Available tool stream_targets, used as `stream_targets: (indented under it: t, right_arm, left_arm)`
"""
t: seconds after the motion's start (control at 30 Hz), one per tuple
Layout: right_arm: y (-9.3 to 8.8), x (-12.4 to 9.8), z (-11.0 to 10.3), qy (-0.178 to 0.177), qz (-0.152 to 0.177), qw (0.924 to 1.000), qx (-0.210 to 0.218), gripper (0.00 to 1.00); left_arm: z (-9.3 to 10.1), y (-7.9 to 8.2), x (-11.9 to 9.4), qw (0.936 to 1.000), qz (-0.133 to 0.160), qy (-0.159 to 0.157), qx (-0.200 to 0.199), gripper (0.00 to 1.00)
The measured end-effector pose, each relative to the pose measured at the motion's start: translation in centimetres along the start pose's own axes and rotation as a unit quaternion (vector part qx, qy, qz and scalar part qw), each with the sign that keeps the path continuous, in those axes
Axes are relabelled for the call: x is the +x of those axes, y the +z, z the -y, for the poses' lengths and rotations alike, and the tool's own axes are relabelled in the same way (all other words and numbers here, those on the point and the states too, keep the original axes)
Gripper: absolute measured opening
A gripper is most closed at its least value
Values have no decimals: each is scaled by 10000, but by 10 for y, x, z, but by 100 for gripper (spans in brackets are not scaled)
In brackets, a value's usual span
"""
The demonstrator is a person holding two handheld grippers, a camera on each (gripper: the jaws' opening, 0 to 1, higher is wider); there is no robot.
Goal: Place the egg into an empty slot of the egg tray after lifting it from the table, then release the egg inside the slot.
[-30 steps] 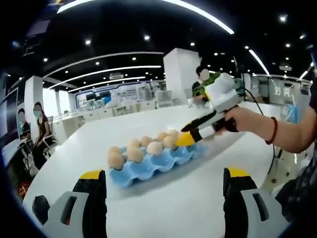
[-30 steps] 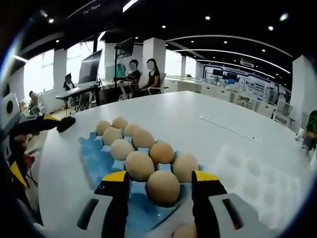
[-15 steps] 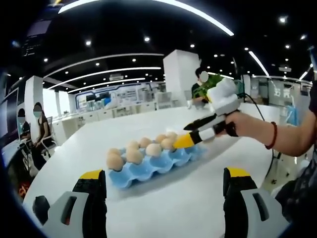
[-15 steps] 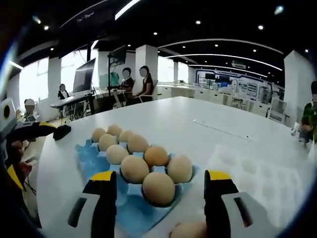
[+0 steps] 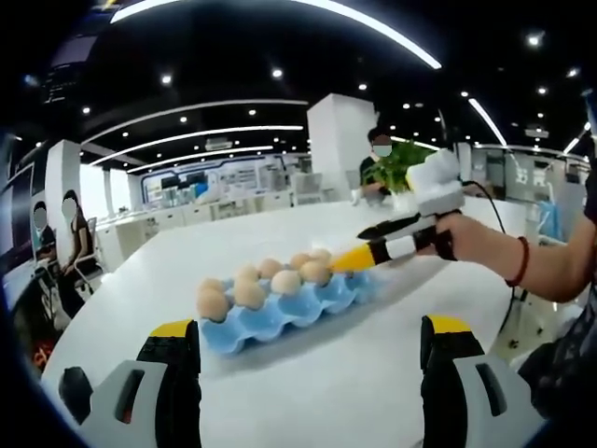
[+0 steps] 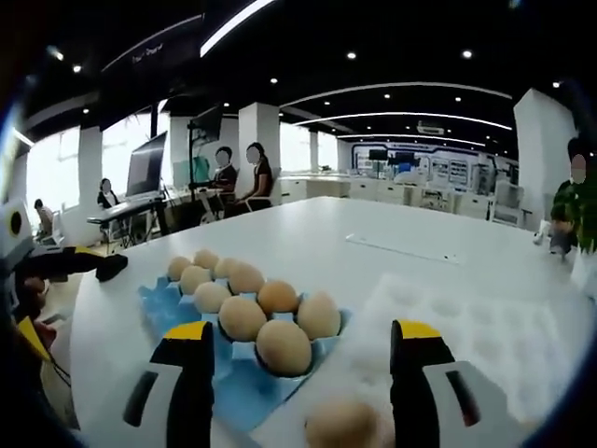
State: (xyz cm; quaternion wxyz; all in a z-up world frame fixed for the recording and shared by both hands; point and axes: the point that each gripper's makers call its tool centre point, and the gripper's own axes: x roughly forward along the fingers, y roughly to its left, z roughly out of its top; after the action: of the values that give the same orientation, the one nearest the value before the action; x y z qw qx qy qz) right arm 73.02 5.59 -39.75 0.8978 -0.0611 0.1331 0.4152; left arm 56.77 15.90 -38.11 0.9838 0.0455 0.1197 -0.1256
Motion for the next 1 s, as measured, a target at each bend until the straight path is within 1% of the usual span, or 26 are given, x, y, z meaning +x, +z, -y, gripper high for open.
stream_targets:
  t: [0.1, 0.2, 0.3, 0.37, 0.47, 0.6, 0.73, 0.87, 1.0]
  right_arm:
    - [1, -2, 3, -78, 43, 9999, -111, 80]
    - [0, -4, 3, -77, 78, 9999, -68, 80]
    - [-3, -8, 2, -86, 59, 9999, -46, 80]
    - [-4, -11, 3, -138, 50, 9999, -15, 80]
    - [-3, -18, 5, -222, 120, 9997, 72, 80]
    - [-4, -22, 8, -289, 172, 9993, 165, 79]
    - [-10, -27, 6, -309, 168, 9991, 253, 78]
    - [-13, -29, 6, -346, 157, 9992, 117, 77]
    - [-13, -34, 7, -456, 283, 9985, 90, 74]
  left_arm:
    - [-1, 0, -1, 10000, 2, 29, -3, 100]
    - [-2, 1, -1, 10000, 30, 45, -10, 100]
    - [-2, 0, -2, 10000, -8, 51, 52, 100]
    - [-2, 1, -2, 10000, -9, 45, 43, 100]
    - [-3, 1, -2, 10000, 17, 48, 25, 100]
    - [-3, 2, -3, 10000, 7, 53, 59, 100]
    - [-3, 2, -2, 9999, -34, 46, 93, 100]
    - [-2, 2, -1, 10000, -39, 23, 85, 100]
    - [-3, 0, -1, 9999, -73, 38, 101, 100]
